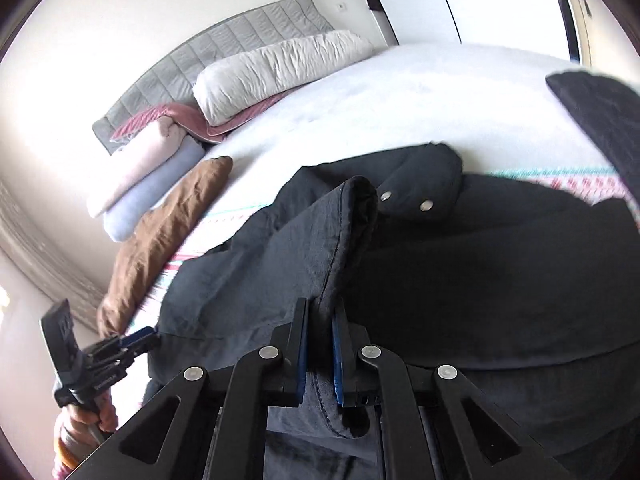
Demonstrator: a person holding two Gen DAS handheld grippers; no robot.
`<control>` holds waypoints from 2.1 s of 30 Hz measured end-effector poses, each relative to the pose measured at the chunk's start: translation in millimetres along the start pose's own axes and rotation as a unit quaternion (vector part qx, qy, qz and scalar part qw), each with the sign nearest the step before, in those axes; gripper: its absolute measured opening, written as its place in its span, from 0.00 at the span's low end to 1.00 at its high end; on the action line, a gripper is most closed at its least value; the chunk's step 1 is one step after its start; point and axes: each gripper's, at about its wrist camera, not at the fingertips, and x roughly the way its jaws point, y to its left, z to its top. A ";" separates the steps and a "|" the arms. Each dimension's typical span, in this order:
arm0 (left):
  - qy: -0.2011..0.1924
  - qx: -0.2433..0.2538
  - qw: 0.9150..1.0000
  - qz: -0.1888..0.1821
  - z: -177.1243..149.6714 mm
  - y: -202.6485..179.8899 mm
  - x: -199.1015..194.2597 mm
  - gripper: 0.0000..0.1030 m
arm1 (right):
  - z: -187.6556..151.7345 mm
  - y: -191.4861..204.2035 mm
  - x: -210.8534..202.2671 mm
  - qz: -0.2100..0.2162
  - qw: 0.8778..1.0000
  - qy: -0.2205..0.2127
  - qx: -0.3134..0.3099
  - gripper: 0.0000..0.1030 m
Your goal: Fold large clothes
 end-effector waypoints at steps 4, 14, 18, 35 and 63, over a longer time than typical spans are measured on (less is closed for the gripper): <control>-0.036 0.025 0.999 -0.012 -14.5 1.7 7.0 0.27 | -24.4 -10.6 35.7 -0.056 0.996 0.067 -0.028 0.21; -0.067 -0.019 0.996 -0.061 -2.0 22.5 -21.4 0.28 | -20.8 4.4 -0.2 -0.067 0.993 -0.016 -0.100 0.46; -0.074 -0.002 0.996 -0.047 33.4 21.0 -19.6 0.29 | -1.3 27.0 0.5 -0.069 0.987 -0.039 -0.142 0.55; -0.013 0.020 1.000 -0.006 26.7 22.5 36.2 0.45 | -37.4 8.3 49.3 -0.046 0.991 0.008 -0.128 0.61; 0.058 -0.045 0.995 0.064 -143.8 -40.5 -214.9 0.92 | -193.1 -19.4 -277.6 -0.109 0.991 0.018 -0.069 0.84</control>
